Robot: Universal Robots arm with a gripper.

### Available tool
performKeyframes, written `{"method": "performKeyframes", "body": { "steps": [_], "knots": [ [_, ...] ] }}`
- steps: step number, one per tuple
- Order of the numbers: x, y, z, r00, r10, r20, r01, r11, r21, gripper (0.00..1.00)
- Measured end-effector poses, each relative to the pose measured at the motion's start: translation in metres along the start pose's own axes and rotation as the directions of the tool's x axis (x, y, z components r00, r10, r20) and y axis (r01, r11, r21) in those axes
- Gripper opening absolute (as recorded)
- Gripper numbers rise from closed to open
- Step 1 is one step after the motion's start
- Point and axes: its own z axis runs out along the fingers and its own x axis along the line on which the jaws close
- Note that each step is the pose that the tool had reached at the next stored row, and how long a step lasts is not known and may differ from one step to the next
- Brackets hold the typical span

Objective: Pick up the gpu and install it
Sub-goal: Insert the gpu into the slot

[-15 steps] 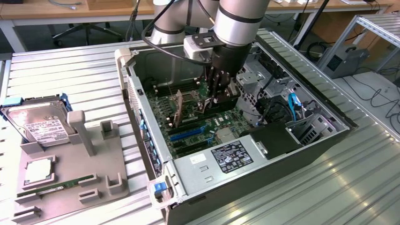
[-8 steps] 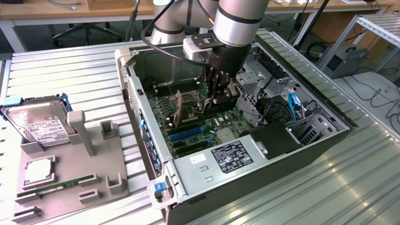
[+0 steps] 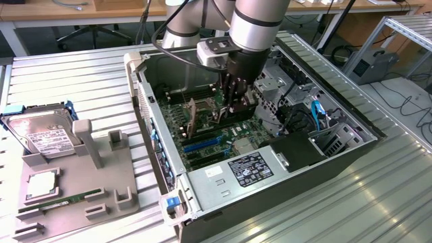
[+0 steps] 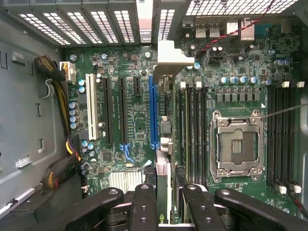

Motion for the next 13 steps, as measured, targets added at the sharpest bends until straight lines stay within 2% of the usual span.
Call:
{"method": "performKeyframes", "body": {
  "steps": [13],
  "knots": [
    [0.0006,0.0017,0.0015,1.0000,0.000,-0.0001,0.000,1.0000,-0.0001,0.26]
  ]
}}
